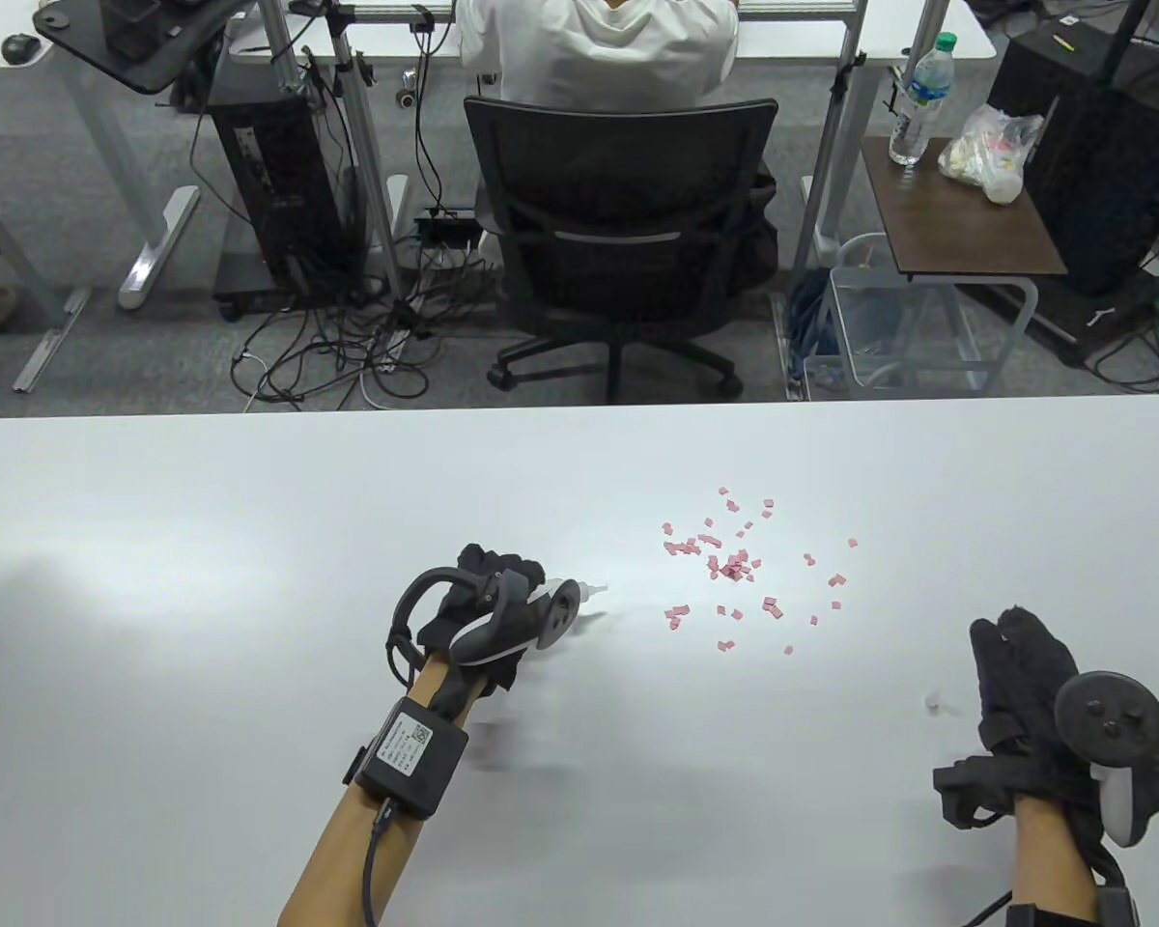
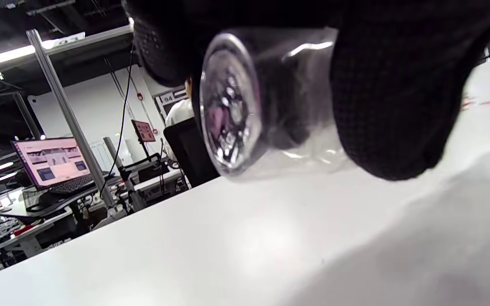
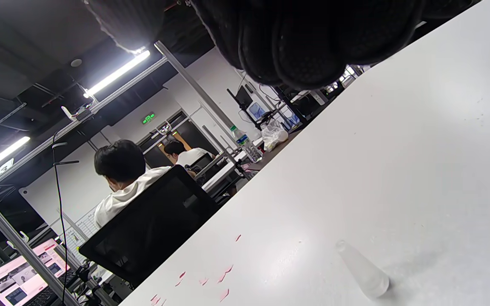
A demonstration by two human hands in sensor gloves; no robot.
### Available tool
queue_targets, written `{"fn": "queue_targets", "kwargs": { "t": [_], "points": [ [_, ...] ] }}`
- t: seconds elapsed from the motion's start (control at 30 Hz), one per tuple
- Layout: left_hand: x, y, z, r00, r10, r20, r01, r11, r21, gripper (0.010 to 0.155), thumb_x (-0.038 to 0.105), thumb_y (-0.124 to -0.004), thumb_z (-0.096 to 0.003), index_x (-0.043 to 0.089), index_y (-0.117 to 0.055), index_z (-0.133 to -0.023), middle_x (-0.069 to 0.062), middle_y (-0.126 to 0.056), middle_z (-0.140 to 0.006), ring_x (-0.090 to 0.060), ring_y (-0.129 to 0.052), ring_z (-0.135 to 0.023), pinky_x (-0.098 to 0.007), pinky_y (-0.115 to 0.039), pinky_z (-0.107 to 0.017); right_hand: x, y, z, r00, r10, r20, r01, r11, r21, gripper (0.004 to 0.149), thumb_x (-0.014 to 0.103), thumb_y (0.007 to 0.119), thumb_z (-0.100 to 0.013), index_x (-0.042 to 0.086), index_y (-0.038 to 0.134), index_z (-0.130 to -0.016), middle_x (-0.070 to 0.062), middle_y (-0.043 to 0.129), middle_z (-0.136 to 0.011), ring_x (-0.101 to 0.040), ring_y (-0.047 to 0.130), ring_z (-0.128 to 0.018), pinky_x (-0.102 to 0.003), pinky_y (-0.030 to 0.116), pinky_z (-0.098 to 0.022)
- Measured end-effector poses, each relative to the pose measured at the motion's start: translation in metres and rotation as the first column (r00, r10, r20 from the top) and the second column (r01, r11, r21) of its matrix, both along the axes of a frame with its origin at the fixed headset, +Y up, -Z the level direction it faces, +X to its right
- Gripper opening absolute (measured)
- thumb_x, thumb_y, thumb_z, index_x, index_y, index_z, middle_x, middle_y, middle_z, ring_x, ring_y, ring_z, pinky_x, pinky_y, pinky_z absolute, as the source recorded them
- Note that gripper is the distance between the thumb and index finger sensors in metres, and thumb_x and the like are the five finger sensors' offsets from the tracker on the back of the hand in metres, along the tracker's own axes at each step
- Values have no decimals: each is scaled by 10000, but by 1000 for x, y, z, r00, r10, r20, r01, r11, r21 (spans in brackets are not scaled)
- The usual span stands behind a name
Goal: Squeeze empty conical bottle to blow paper scraps with air puff
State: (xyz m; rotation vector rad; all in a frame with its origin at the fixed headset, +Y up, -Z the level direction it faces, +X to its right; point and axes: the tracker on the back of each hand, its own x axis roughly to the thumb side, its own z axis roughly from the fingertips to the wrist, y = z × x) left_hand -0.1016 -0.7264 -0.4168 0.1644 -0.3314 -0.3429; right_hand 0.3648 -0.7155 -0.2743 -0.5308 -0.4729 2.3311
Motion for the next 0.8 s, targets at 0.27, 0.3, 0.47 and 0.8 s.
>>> {"fn": "queue_targets", "kwargs": {
  "t": [0.27,0.3,0.47,0.8],
  "points": [
    [21,2,-3,999,-31,18,32,999,-22,643,439,-1067,-326,249,-881,-911,-1,-1018,-832,-211,-1073,-714,-445,-725,-757,1,1,1,1000,-2,5,2,1000,8,631,482,707,-589,53,721,-1051,-230,841,-869,-369,894,-685,-592,753,-563],
    [21,1,-3,1000,16,17,-15,998,-56,662,438,-1065,-334,258,-859,-937,-2,-999,-871,-217,-1055,-756,-452,-704,-770,2,1,2,1000,-3,8,3,1000,12,632,482,707,-588,52,721,-1051,-230,842,-868,-367,895,-685,-592,753,-562],
    [22,0,-3,1000,1,28,0,999,-33,644,434,-1058,-342,226,-876,-923,-27,-1017,-838,-226,-1073,-716,-458,-721,-753,2,1,2,1000,-5,2,5,1000,13,632,484,706,-588,54,721,-1051,-231,841,-868,-368,893,-687,-592,753,-563],
    [18,2,-3,1000,-3,-7,3,999,-33,634,453,-1055,-344,227,-885,-911,-32,-1024,-815,-223,-1077,-688,-448,-731,-750,2,2,2,1000,-1,7,1,1000,14,635,486,707,-587,52,721,-1051,-230,841,-869,-367,895,-686,-592,754,-562]
  ]
}}
